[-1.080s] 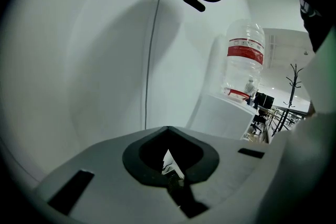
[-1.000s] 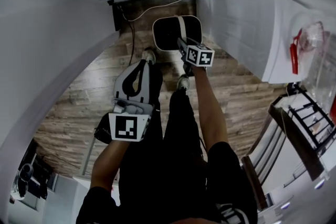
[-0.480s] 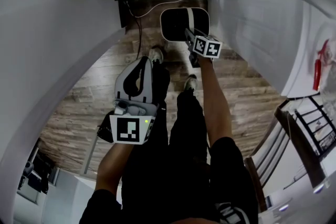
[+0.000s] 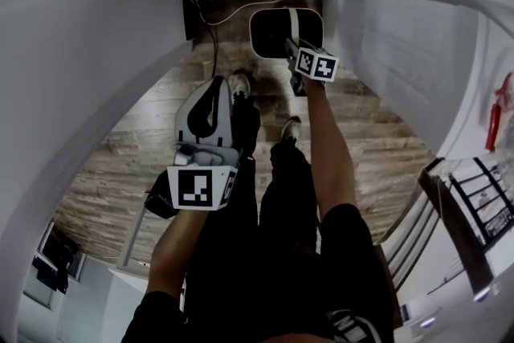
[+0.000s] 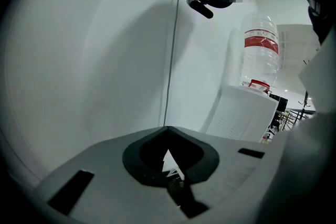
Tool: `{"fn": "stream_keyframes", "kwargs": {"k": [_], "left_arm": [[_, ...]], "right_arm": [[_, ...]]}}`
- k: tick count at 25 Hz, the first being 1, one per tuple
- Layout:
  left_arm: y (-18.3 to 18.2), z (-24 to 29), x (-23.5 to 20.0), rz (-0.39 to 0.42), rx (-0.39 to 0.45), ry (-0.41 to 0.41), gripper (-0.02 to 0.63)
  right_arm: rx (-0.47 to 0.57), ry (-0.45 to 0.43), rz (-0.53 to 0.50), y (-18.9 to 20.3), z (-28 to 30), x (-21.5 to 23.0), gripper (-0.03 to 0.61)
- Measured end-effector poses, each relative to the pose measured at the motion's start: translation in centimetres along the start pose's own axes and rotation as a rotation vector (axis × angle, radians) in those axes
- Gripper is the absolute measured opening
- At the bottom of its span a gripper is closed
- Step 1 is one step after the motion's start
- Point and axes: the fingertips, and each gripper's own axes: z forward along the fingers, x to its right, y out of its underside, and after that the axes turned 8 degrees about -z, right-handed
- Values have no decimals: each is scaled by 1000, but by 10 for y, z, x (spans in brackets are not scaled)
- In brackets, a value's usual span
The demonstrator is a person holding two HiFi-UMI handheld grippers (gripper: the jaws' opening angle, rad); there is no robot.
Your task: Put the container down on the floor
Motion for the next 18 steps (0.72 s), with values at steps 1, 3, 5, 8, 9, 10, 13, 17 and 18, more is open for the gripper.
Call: {"fn": "stream_keyframes", "kwargs": {"k": [1,3,5,8,9,10,13,17,18], "left_arm": [[1,1,-1,-2,-1,-3,28],[3,2,-3,0,-7,-13,28],[5,3,-3,5,-14,-16,28],[8,3,-1,-5,-19,-23,28],[9,3,0,-11,-22,-24,28],[10,4,1,-17,-25,-25,28],[11,5,4,-20,-29,-25,28],[13,6,8,-16,-32,-25,28],[14,7,10,-17,-32,-25,28]], "right_arm": [[1,11,-6,-1,2,2,109],[-5,46,-17,-5,4,8,109],[-25,79,-19,-6,5,17,109],[-64,110,-26,4,5,27,109],[-70,116,-26,7,5,30,109],[-69,117,-24,9,4,33,109],[-60,114,-29,8,2,37,109],[-80,123,-56,7,1,41,112],[-87,120,-59,7,1,41,114]]}}
